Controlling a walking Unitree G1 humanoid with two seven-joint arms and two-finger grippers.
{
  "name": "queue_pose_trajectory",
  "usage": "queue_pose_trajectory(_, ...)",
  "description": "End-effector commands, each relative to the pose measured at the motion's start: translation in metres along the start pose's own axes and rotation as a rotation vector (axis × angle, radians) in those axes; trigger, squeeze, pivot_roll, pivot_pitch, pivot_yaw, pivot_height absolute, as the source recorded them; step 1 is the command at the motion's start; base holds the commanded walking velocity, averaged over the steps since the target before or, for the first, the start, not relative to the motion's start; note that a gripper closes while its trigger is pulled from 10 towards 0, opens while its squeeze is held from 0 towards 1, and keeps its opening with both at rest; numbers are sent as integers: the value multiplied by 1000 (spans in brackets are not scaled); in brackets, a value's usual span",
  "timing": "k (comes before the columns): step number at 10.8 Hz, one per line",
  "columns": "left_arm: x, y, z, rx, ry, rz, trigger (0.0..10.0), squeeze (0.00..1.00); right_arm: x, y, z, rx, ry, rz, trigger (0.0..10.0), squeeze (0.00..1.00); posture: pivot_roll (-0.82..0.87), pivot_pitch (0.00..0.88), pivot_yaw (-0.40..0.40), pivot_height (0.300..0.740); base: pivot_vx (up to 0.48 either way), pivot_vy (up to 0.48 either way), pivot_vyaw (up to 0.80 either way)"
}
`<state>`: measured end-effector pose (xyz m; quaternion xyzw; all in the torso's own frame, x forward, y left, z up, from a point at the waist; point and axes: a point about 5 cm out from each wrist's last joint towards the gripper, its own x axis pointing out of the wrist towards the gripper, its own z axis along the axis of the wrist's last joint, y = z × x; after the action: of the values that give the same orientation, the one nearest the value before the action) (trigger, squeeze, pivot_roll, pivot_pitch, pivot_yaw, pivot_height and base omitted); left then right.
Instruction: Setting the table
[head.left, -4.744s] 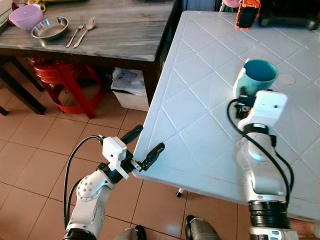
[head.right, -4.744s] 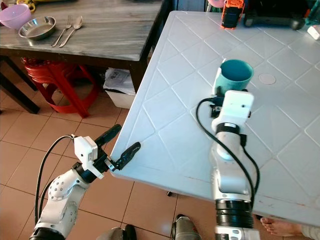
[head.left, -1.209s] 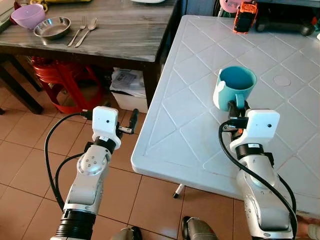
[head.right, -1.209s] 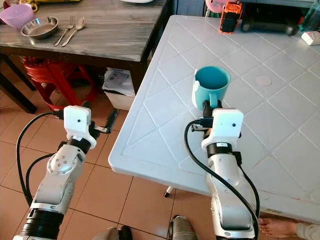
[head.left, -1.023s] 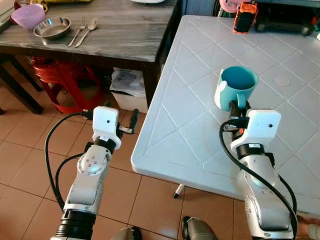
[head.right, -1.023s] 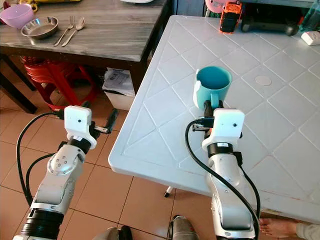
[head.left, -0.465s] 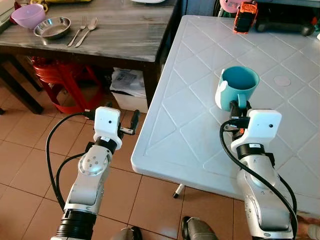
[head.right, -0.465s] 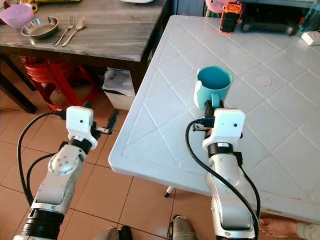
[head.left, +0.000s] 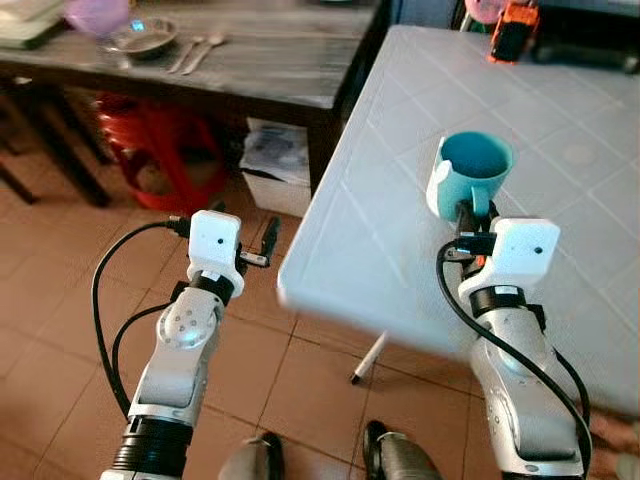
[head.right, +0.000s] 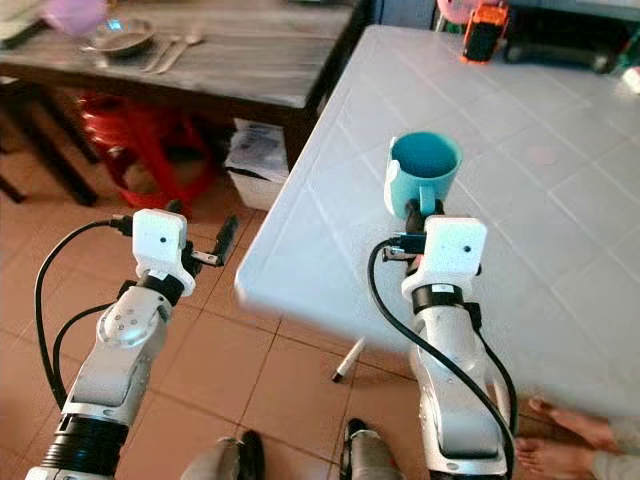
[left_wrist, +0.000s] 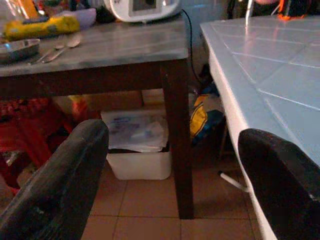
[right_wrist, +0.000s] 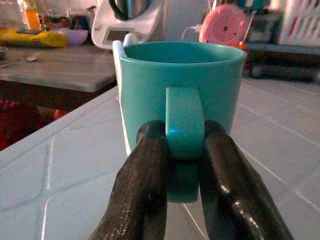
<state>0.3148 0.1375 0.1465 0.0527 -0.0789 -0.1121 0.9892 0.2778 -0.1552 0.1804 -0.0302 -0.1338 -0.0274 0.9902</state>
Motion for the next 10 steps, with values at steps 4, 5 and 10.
queue_pose_trajectory(4, -2, 3, -2, 18, -1, 0, 10000, 0, -1, -5, 1, 0, -3, -28, 10000, 0, -163, 173, 60, 740, -218, 0, 0)
queue_pose_trajectory(5, -2, 3, -1, 15, -5, -1, 10000, 0, 0, -5, 1, -2, -4, -32, 10000, 0, -163, 173, 61, 740, 0, 0, 0)
queue_pose_trajectory(10, -2, 1, -4, -30, 15, -30, 10000, 0, 1, -8, -2, -10, 10, -59, 10000, 0, -159, 175, 60, 740, 0, 0, -391)
